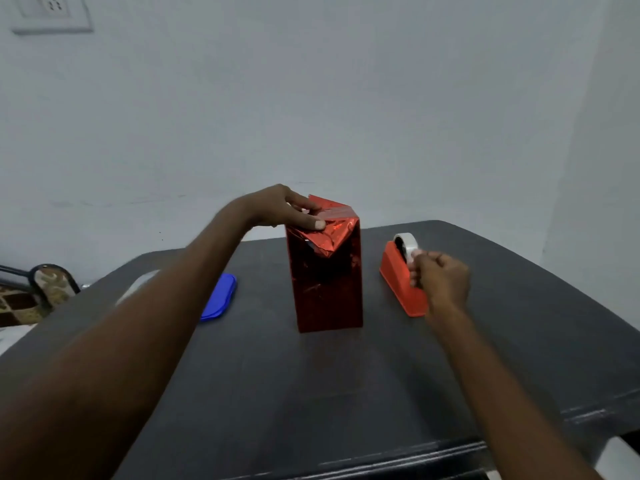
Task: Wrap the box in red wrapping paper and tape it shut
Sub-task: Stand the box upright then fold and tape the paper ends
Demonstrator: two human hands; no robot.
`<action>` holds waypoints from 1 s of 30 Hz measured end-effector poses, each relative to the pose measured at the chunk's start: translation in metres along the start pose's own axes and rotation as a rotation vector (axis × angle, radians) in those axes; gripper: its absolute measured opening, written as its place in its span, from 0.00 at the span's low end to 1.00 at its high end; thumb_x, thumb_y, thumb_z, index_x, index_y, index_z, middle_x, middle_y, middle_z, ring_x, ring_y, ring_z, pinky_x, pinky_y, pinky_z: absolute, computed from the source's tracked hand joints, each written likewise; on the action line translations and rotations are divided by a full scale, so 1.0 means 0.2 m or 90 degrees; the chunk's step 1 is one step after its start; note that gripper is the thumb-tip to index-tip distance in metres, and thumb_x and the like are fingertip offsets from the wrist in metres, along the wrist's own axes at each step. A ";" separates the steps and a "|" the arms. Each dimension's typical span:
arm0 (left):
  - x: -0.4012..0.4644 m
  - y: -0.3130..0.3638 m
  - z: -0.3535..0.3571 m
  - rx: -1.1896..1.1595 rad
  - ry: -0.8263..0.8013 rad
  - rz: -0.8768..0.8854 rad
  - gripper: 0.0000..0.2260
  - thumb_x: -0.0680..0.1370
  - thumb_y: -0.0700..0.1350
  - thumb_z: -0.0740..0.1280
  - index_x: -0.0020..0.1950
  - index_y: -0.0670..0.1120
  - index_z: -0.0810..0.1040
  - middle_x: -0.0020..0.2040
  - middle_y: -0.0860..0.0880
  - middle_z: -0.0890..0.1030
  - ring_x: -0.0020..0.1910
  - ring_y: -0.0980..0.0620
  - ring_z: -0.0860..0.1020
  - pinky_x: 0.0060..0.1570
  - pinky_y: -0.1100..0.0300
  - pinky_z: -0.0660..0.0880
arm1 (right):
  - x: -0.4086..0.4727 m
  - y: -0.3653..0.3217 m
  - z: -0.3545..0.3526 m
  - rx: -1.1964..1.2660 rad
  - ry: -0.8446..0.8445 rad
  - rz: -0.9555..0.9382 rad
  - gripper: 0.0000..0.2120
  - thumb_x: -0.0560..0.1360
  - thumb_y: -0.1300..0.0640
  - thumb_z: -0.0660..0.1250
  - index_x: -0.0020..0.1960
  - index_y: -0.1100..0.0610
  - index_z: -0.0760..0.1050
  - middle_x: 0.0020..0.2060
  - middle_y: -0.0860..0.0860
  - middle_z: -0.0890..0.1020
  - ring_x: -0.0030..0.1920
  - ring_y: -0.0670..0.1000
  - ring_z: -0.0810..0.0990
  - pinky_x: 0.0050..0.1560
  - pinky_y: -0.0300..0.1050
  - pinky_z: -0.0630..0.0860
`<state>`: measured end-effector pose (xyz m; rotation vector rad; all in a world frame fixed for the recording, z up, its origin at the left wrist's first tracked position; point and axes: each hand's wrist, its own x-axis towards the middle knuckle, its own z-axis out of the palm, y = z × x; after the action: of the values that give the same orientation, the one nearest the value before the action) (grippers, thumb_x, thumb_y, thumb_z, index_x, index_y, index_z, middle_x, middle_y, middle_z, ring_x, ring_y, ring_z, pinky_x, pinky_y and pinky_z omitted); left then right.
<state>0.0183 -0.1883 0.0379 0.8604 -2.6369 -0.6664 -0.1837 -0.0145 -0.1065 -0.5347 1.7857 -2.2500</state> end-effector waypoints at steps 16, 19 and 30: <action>-0.01 -0.01 0.02 -0.023 0.004 0.011 0.23 0.71 0.56 0.76 0.64 0.56 0.80 0.52 0.56 0.78 0.55 0.58 0.74 0.54 0.63 0.68 | 0.14 -0.66 0.52 -0.474 -0.496 -0.266 0.12 0.72 0.55 0.76 0.39 0.64 0.83 0.28 0.52 0.77 0.29 0.49 0.69 0.28 0.39 0.65; -0.02 -0.01 0.01 -0.047 -0.001 0.021 0.19 0.70 0.55 0.77 0.60 0.57 0.82 0.46 0.58 0.80 0.49 0.61 0.76 0.52 0.68 0.70 | 0.15 -0.67 0.58 -0.555 -0.526 -0.287 0.13 0.71 0.53 0.77 0.38 0.62 0.83 0.27 0.51 0.75 0.28 0.48 0.69 0.27 0.38 0.64; 0.00 -0.01 0.02 -0.033 0.004 0.024 0.22 0.69 0.57 0.77 0.62 0.56 0.82 0.55 0.53 0.81 0.56 0.56 0.77 0.55 0.61 0.70 | 0.22 -0.58 0.57 -0.759 -0.353 -0.266 0.23 0.69 0.38 0.73 0.39 0.59 0.78 0.29 0.51 0.78 0.29 0.52 0.80 0.39 0.43 0.74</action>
<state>0.0175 -0.1889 0.0332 0.7950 -2.6107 -0.7179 -0.1713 -0.1054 0.0340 -1.6218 2.6083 -0.7291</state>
